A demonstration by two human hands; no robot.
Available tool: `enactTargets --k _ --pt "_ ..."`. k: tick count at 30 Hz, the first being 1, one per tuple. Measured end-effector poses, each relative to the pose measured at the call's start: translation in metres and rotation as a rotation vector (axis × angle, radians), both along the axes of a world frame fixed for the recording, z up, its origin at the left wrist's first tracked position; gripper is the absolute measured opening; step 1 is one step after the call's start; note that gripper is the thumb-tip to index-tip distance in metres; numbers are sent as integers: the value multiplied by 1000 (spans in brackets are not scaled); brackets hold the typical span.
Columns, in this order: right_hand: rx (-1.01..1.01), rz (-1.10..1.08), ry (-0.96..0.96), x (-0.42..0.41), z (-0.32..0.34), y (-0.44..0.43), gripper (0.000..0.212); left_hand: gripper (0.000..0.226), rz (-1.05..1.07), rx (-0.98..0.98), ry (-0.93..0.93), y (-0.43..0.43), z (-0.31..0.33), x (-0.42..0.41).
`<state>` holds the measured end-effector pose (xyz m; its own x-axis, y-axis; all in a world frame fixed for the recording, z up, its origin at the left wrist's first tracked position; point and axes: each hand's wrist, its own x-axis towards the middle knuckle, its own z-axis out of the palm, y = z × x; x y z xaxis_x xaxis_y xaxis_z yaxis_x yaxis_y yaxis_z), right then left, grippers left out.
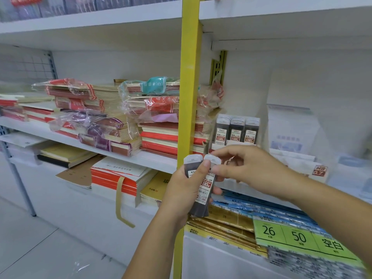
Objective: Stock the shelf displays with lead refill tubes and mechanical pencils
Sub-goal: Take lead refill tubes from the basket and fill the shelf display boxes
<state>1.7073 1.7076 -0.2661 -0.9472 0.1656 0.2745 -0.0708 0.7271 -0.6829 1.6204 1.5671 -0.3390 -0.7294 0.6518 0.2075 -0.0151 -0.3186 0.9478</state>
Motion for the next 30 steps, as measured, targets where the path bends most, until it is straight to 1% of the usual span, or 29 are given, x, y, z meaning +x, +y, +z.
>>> enactTargets --k 2,4,6,9,11,12,14,16,17,19,22,24,26,30 --pt "-58 -19 47 0 -6 1 13 47 -31 -2 10 1 0 3" --pt "-119 -68 76 1 -8 4 9 45 -73 -3 11 1 -1 4" --pt "-196 -124 89 1 -7 11 9 44 -111 0 -40 2 -3 4" --pt "-291 -153 88 1 -1 18 11 39 -143 32 -177 3 -7 0" --pt "-282 -144 118 1 5 20 12 36 -119 20 -164 4 -9 -1" --pt "-249 -154 177 1 10 22 11 36 -100 5 -135 4 -9 -2" --pt "-161 -203 355 0 27 27 8 38 -55 -15 -82 4 -9 -3" --pt "-68 -235 507 -4 47 32 7 28 -14 -4 -62 4 -9 -4" --pt "6 -250 542 -8 55 35 10 25 0 4 -55 4 -9 -5" --pt "163 -279 521 -18 63 40 14 23 14 13 -33 4 -9 -5" --pt "339 -290 420 -34 61 44 14 22 38 9 -3 4 -9 -7" --pt "428 -289 364 -42 57 44 19 20 56 13 -12 3 -8 -8" --pt "443 -279 340 -49 56 44 24 19 75 22 -33 2 -7 -9" --pt "417 -263 304 -58 52 46 15 20 106 63 -71 0 -8 -12"
